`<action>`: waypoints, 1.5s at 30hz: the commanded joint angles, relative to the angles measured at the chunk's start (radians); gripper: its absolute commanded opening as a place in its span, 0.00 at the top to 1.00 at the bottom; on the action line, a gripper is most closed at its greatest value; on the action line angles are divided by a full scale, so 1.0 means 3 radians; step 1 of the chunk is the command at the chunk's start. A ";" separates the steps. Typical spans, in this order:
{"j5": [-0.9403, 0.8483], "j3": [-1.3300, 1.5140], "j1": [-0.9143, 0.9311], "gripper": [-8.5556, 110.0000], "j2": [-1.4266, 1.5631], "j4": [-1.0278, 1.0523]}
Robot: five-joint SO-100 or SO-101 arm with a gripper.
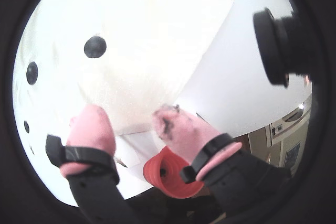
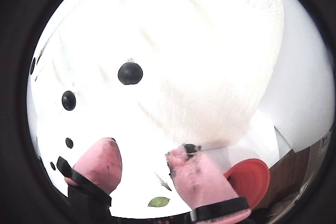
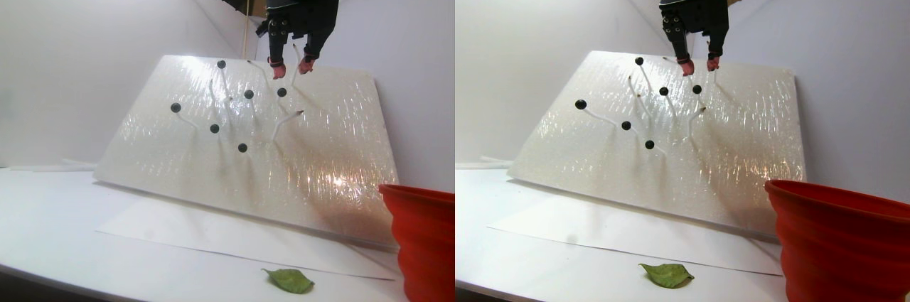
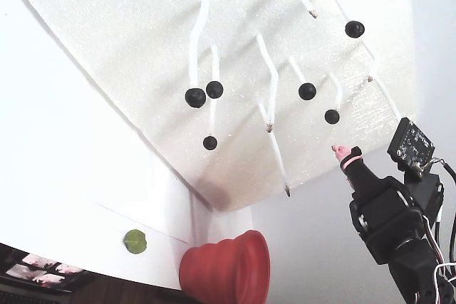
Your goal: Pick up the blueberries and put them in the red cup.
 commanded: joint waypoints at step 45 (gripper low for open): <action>-0.0159 -0.1120 -0.0112 0.77 -0.0854 -0.0537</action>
